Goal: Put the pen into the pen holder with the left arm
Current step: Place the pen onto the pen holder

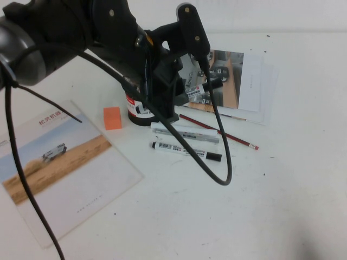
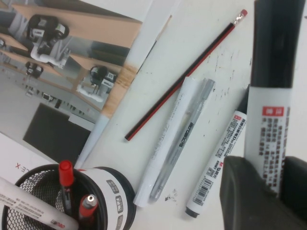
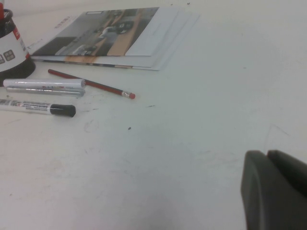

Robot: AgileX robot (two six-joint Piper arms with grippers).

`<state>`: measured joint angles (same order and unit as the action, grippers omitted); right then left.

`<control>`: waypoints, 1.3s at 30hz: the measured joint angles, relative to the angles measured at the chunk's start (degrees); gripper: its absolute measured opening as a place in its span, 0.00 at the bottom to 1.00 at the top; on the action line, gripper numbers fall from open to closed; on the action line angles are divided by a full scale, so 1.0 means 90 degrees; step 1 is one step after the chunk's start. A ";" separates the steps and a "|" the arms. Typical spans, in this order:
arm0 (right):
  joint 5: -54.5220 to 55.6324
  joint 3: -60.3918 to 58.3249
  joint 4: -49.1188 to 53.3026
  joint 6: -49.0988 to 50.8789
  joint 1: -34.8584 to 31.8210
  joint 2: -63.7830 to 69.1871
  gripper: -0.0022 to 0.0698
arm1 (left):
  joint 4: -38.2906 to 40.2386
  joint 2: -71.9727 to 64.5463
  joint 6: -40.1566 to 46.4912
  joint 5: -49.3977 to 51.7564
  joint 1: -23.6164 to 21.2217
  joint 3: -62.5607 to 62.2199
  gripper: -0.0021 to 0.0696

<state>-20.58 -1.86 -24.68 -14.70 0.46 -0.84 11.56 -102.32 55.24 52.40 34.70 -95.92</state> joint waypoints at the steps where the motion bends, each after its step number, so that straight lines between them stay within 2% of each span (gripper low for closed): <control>1: 0.0000 0.0000 0.0000 0.0000 0.0000 0.0000 0.00 | 0.0000 0.0000 -0.0012 -0.0014 0.0000 0.0000 0.17; 14: 0.0000 0.0000 0.0000 0.0000 0.0000 0.0000 0.00 | -0.0064 0.0086 -0.0744 -0.0972 0.0000 0.0211 0.17; 19: 0.0000 0.0000 0.0000 0.0000 0.0000 0.0000 0.00 | -0.0254 0.0638 -0.1435 -0.2839 0.0000 0.1391 0.17; 26: 0.0000 0.0000 0.0000 0.0000 0.0000 0.0000 0.00 | -0.0259 0.1284 -0.3216 -0.6377 0.0000 0.3479 0.17; 31: 0.0000 0.0000 0.0000 0.0000 0.0000 0.0000 0.00 | -0.0259 0.1295 -0.4501 -0.8535 -0.0012 0.4390 0.17; 33: 0.0000 0.0000 0.0000 0.0000 0.0000 0.0000 0.00 | -0.0328 0.1267 -0.4923 -0.9246 -0.0071 0.4597 0.17; 39: 0.0000 0.0000 0.0000 0.0000 0.0000 0.0000 0.00 | -0.0557 0.0843 -0.5484 -1.0197 -0.0359 0.4648 0.17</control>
<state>-20.58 -1.86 -24.68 -14.70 0.46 -0.84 6.55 -94.73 5.88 -39.38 31.47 -54.09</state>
